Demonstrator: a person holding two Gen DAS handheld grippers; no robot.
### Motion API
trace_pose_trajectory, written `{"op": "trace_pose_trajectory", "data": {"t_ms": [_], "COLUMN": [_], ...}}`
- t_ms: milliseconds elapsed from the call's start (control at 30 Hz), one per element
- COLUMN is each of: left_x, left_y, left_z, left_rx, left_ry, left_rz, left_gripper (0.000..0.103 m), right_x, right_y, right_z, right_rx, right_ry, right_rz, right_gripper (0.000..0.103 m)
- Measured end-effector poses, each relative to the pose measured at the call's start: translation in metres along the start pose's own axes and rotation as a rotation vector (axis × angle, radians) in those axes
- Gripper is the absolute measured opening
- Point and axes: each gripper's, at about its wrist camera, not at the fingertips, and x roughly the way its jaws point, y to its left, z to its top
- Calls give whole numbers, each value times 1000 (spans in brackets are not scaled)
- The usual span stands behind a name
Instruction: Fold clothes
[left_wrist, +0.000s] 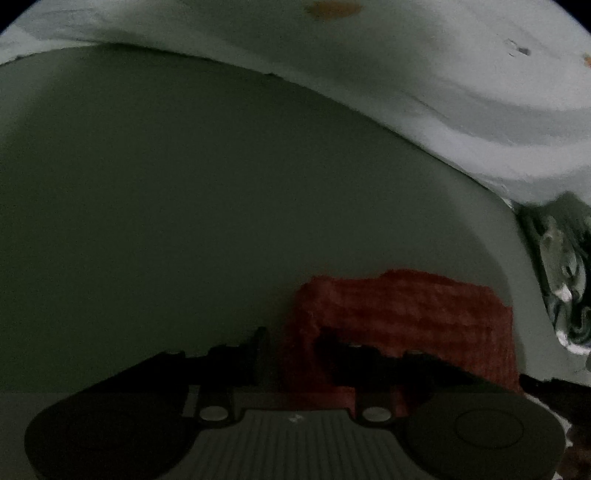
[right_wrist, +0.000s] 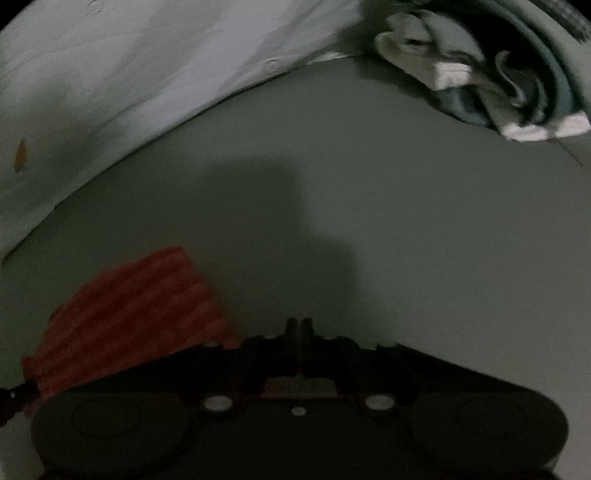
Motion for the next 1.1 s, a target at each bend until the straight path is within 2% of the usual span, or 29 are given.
{"op": "trace_pose_trajectory", "data": {"t_ms": [100, 167, 300, 367, 500, 533, 600, 667, 767, 833, 900, 933, 967, 1033, 1100], "left_x": [-10, -17, -26, -33, -31, -27, -18, -13, -3, 0, 5, 6, 7, 10, 14], "left_y": [12, 17, 22, 24, 21, 17, 7, -4, -19, -29, -41, -45, -49, -56, -60], "left_z": [0, -4, -16, -22, -36, -38, -40, -41, -42, -42, -43, -43, -44, -45, -44], "left_rx": [-18, -36, -43, -38, -11, 5, 26, 57, 90, 112, 159, 169, 175, 186, 188], "left_ry": [-14, -18, -4, 3, 10, 19, 49, 43, 82, 79, 89, 90, 89, 87, 81], "left_rz": [12, -1, -67, -115, -179, -186, -184, -181, -224, -204, -197, -187, -174, -148, -125], "left_gripper": [44, 49, 63, 69, 73, 73, 73, 77, 76, 76, 63, 62, 60, 55, 38], "right_x": [-6, -10, -9, -6, 7, 10, 15, 14, 11, 10, 10, 10, 12, 11, 11], "right_y": [-4, -4, 2, 6, 16, 18, 22, 28, 41, 48, 55, 56, 59, 67, 72], "right_z": [-1, -5, -13, -16, -16, -15, -14, -17, -26, -31, -35, -36, -39, -45, -50], "right_rx": [14, -2, -45, -63, -118, -128, -143, -154, -183, -190, -174, -147, -117, -100, -64], "right_ry": [4, 1, 5, 12, 10, 3, -3, 3, 5, -1, -5, 22, 36, 26, 21], "right_rz": [37, 70, 146, 177, 188, 188, 195, 213, 233, 241, 268, 308, 340, 331, 315], "right_gripper": [16, 42, 54, 66, 70, 73, 74, 75, 75, 72, 57, 47, 46, 45, 39]}}
